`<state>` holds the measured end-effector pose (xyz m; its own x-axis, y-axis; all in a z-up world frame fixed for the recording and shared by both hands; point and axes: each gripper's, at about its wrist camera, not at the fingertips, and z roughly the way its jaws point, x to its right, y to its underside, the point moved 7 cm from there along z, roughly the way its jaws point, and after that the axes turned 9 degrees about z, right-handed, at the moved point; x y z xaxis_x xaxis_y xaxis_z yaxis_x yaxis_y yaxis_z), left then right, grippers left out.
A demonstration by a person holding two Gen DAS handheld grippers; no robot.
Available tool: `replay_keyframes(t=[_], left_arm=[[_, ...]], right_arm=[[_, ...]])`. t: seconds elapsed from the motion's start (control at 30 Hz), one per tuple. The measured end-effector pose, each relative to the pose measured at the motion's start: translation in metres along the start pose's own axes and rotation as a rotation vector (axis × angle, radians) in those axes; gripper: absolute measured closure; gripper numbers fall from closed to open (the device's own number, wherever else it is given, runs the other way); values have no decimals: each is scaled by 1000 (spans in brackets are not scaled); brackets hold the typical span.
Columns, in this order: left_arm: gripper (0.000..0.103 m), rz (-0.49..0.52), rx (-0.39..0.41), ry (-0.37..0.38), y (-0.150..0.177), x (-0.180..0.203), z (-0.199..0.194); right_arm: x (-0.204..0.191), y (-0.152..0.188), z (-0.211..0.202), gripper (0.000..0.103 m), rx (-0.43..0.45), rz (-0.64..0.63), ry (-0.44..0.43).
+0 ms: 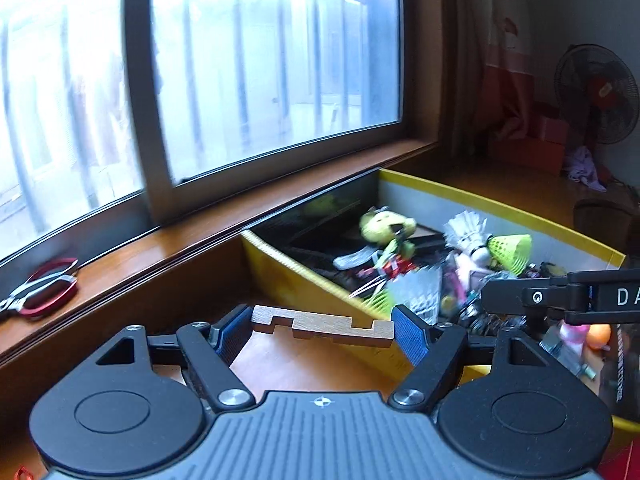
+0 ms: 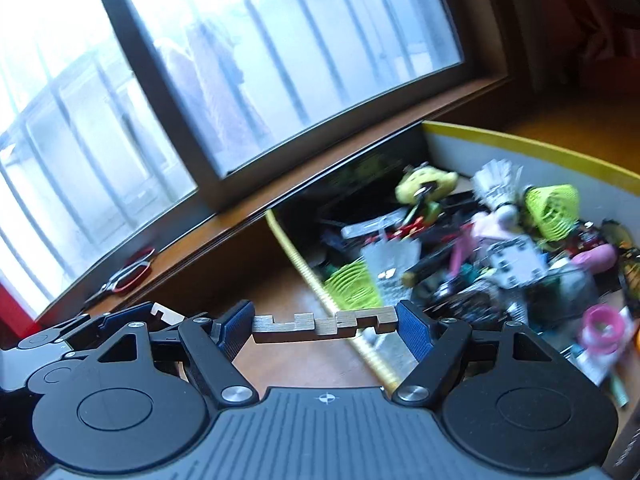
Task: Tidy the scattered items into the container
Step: 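Carry both wooden pieces into the yellow box with both grippers, then open both grippers inside the yellow box to drop the wooden pieces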
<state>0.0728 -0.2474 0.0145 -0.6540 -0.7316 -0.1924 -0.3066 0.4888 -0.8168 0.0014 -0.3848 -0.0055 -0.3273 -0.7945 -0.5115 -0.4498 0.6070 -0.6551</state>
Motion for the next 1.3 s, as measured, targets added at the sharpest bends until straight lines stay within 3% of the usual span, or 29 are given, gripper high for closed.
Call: replay_keyframes(t=[0.33,0.7,1.03,1.13,1.3], left_arm=[[26,104,-14,38,-58,70,68],[26,205,-29,108,-103,133,146],[25,251,-52,175,-110,151,192],[19,263,-47,175,-110,152,196],[19,246,-46,174,-105,148,186]], right_arm=[[86,-51,0,27,53,125,33],[175,-80,18,27,76,306,118],[208,-88,34,27,103,354,219],[212,-88,35,26,121,364,244],[214,-86,32,16,144,385,269]])
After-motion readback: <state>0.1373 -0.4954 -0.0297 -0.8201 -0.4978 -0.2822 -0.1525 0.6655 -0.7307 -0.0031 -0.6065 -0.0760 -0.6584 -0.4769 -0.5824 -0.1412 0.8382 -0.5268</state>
